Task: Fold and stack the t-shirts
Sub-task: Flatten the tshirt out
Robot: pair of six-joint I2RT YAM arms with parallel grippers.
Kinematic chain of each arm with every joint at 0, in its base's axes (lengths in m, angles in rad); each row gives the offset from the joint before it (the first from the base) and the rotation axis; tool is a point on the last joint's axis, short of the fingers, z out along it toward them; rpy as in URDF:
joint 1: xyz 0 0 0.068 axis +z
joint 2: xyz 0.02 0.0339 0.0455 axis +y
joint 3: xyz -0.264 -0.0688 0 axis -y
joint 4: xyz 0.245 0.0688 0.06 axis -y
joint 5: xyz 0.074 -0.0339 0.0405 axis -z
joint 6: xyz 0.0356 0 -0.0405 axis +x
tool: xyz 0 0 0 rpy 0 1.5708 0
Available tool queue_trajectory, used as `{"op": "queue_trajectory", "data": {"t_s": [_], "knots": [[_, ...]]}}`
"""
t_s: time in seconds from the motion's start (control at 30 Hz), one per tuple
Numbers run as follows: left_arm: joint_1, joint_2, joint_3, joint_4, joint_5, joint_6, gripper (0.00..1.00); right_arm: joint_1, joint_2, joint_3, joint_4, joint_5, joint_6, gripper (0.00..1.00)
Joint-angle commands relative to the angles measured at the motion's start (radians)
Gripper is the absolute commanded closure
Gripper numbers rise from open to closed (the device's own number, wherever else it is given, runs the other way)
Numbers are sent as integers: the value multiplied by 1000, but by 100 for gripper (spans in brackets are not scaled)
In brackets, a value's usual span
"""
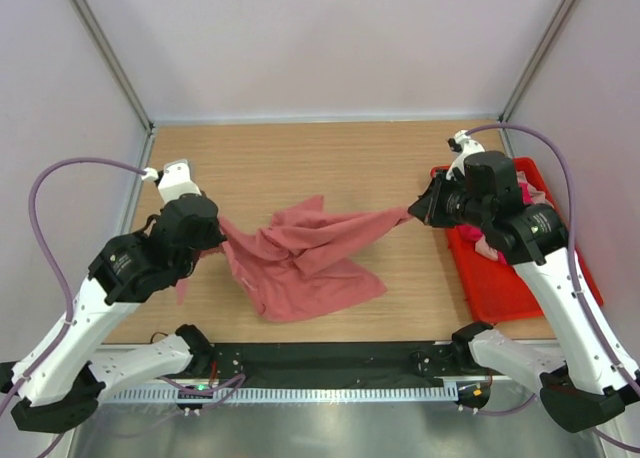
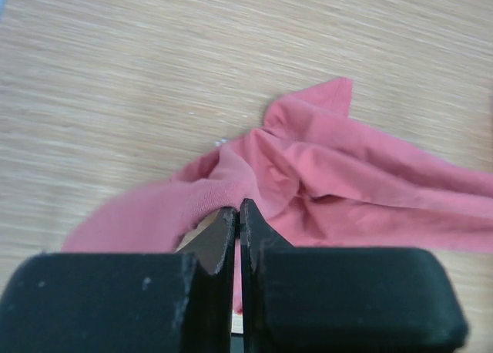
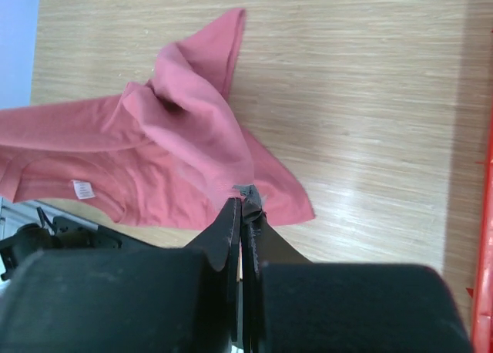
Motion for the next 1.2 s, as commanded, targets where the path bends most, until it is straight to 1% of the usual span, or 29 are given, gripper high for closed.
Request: {"op": "queue_trajectory", "data": {"t_s": [0.0, 0.03, 0.13, 0.17, 0.23, 0.27, 0.3, 0.33, 0.37, 0.4, 0.43, 0.47, 0.5, 0.53, 0.57, 0.6, 0.67, 0.7, 0.73, 0.8, 0.83, 0.9, 0.93, 0.97, 1.0, 1.03, 1.07, 1.13, 1.17], "knots": [[6, 16, 12, -61, -157, -61, 100, 5, -24, 48, 23, 91, 9, 99], [9, 17, 9, -52, -170, -54, 100, 5, -7, 60, 22, 132, 3, 99], [27, 34, -25, 0, -192, 0, 100, 5, 34, 105, 0, 319, -8, 99], [55, 42, -32, 13, -191, 29, 100, 5, 47, 117, -11, 433, -11, 99], [98, 77, -44, 43, -177, 53, 100, 5, 91, 160, -21, 573, -28, 99], [147, 88, -52, 57, -165, 66, 100, 4, 110, 174, -44, 646, -31, 99], [176, 100, -63, 71, -152, 84, 100, 5, 127, 191, -58, 784, -33, 99], [205, 124, -93, 132, -132, 107, 100, 4, 160, 227, -87, 833, -37, 99], [274, 143, -107, 161, -73, 129, 100, 4, 170, 240, -95, 885, -42, 99], [309, 161, -118, 190, -39, 158, 100, 2, 177, 254, -97, 954, -65, 99], [345, 222, -123, 210, -11, 164, 100, -2, 180, 257, -95, 982, -76, 99], [406, 256, -115, 244, 16, 173, 100, -4, 196, 263, -100, 1003, -88, 99], [429, 296, -101, 250, 74, 184, 100, -4, 205, 275, -109, 1042, -105, 99], [444, 350, -54, 249, 90, 190, 100, -7, 213, 278, -124, 1048, -114, 99], [449, 447, -26, 253, 104, 205, 100, -5, 220, 278, -129, 1054, -128, 99], [451, 512, 12, 228, 128, 216, 100, -5, 228, 265, -132, 1057, -135, 99], [449, 615, 146, 176, 156, 227, 99, -7, 236, 249, -153, 1057, -136, 99], [449, 705, 197, 112, 162, 222, 92, -8, 245, 237, -162, 1051, -131, 99], [448, 732, 234, 87, 165, 206, 75, -13, 246, 229, -181, 1024, -120, 99], [426, 746, 288, 51, 164, 199, 59, -24, 248, 211, -190, 990, -113, 99], [385, 728, 287, 54, 159, 193, 47, -25, 248, 206, -193, 955, -109, 99], [324, 653, 241, 66, 165, 189, 39, -27, 245, 187, -196, 918, -108, 99], [238, 628, 215, 89, 193, 187, 37, -27, 240, 177, -198, 901, -109, 99], [180, 607, 189, 105, 222, 186, 37, -27, 237, 167, -196, 877, -111, 99], [132, 585, 126, 126, 257, 189, 39, -30, 233, 142, -196, 870, -111, 99], [89, 556, 97, 175, 350, 186, 49, -28, 226, 131, -193, 861, -112, 99], [2, 547, 69, 200, 401, 176, 56, -28, 222, 119, -190, 843, -109, 99], [-70, 557, 8, 264, 498, 161, 68, -30, 214, 94, -187, 821, -108, 99], [-130, 574, 6, 281, 571, 153, 71, -33, 214, 87, -193, 804, -102, 99]]}}
